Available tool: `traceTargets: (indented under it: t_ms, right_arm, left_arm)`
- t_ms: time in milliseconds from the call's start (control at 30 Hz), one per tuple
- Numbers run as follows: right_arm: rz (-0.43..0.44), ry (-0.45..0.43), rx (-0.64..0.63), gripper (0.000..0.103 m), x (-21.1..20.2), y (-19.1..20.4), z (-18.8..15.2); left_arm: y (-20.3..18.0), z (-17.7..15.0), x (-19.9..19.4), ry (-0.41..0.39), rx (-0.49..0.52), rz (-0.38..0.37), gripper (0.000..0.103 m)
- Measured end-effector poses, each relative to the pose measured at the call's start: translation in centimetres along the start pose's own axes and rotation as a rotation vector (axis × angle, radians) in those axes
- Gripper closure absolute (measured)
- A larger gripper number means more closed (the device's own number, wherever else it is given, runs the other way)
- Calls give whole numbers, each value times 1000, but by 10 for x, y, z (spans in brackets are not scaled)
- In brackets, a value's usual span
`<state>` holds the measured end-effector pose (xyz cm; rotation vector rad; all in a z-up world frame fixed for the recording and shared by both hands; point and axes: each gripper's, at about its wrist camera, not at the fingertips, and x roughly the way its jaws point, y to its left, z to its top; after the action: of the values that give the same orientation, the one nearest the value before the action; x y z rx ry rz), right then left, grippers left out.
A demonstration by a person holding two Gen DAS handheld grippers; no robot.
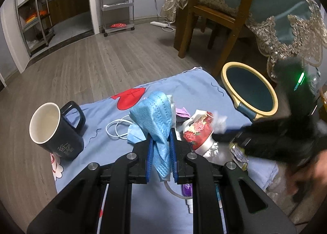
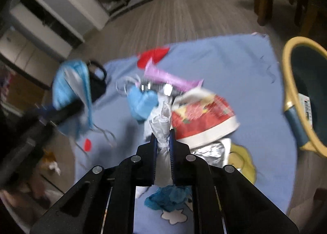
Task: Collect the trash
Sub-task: 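Carry the white tissue and blue mask over the bin and open both tools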
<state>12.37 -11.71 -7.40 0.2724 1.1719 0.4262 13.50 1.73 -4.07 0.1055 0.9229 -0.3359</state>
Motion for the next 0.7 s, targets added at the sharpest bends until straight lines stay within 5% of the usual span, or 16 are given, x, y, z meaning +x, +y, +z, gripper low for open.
traceTargets:
  t_ms: [167, 300, 467, 700]
  right_arm:
    - [-68, -181, -21, 91, -83, -17, 28]
    - [-206, -346, 24, 91, -145, -73, 36]
    - [-254, -393, 213, 90, -161, -153, 38]
    - [-243, -366, 302, 90, -150, -204, 36]
  left_arm:
    - [-25, 5, -4, -12, 68, -12, 89]
    - [-61, 16, -2, -22, 136, -51, 89]
    - [-110, 33, 14, -21, 211, -121, 89]
    - [-176, 61, 47, -40, 305, -189, 89]
